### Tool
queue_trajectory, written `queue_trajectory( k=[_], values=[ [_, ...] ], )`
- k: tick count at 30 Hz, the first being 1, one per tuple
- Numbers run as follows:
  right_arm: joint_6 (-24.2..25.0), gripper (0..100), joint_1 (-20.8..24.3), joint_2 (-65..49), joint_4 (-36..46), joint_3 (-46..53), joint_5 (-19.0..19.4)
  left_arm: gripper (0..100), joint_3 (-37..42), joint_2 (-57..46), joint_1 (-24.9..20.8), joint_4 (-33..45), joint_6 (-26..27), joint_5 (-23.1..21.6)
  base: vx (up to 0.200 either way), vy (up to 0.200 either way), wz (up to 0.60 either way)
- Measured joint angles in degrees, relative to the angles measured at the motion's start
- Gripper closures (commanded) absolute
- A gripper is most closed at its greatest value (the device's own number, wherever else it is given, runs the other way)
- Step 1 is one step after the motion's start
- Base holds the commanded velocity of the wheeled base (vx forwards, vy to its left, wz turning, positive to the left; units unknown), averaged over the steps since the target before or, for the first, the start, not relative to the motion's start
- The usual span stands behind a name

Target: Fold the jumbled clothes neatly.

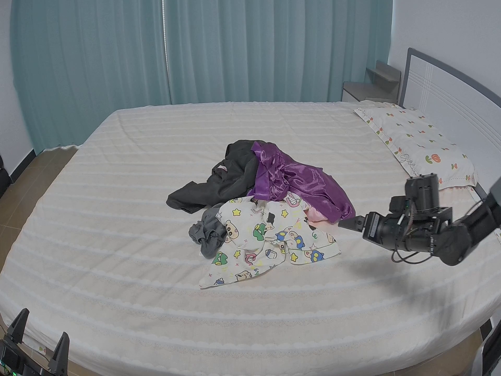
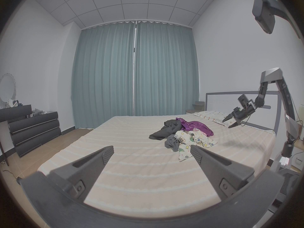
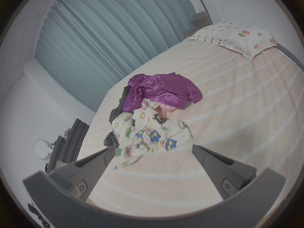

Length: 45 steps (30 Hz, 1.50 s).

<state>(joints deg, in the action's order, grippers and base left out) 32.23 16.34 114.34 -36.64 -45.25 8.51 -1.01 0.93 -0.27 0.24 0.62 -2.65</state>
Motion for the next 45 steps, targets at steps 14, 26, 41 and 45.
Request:
queue_trajectory(
  k=[14, 26, 41, 45],
  values=[
    [-6.18, 0, -0.94, 21.3, -7.23, -13.07, -1.49, 0, 0.0, 0.0, 0.02, 0.0, 0.0, 0.0, 0.0, 0.0, 0.0],
    [-6.81, 0, -0.49, 28.57, -6.79, -18.88, -1.6, 0, 0.0, 0.0, 0.02, 0.0, -0.02, 0.0, 0.0, 0.0, 0.0],
    [-8.14, 0, -1.71, 31.52, -5.29, -23.8, -2.11, 0, 0.0, 0.0, 0.02, 0.02, -0.02, 0.0, 0.0, 0.0, 0.0],
    [-8.34, 0, -1.68, 31.81, -4.35, -24.65, -2.13, 0, 0.0, 0.0, 0.0, 0.0, 0.0, 0.0, 0.0, 0.0, 0.0]
  ],
)
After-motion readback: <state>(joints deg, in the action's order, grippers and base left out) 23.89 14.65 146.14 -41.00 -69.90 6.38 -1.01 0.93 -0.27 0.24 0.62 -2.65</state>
